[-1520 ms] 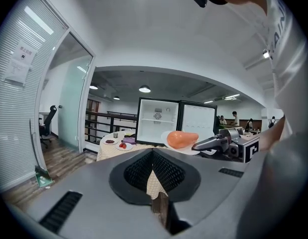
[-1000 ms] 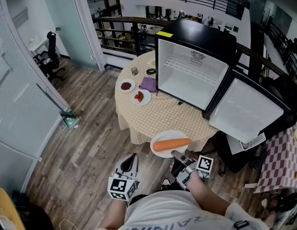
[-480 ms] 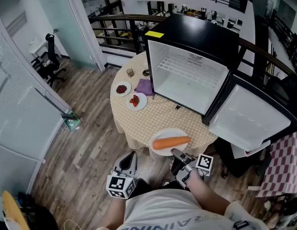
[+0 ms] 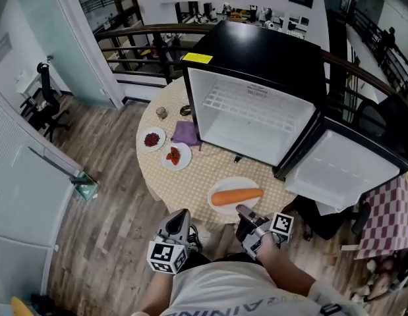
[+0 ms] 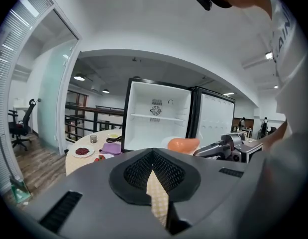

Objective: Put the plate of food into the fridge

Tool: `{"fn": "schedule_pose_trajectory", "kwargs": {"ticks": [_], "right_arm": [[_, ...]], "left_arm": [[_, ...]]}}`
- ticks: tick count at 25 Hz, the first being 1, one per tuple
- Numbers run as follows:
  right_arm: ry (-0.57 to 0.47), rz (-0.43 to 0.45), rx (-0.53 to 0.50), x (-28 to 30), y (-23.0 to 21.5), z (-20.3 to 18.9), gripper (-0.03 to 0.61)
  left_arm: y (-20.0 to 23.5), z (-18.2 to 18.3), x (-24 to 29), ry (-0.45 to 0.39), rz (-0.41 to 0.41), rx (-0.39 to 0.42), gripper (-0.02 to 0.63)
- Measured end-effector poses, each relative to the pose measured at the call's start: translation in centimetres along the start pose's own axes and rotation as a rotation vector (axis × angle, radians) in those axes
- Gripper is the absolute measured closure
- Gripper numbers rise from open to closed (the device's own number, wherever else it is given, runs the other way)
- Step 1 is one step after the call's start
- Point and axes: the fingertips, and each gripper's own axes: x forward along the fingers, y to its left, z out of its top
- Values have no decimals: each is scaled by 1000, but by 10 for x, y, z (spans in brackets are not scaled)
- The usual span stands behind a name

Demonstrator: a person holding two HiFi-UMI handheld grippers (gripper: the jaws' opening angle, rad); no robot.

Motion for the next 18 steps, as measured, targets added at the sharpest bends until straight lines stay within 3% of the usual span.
{"fn": "schedule_pose_trajectory", "kwargs": {"ticks": [7, 18], "right_arm": [[-113, 25, -5, 50, 16, 20, 543], [-289, 46, 10, 90, 36, 25, 543]], "left_arm": [[46, 22, 55, 3, -131, 42, 606], [92, 45, 94, 16, -321, 58, 606]]}}
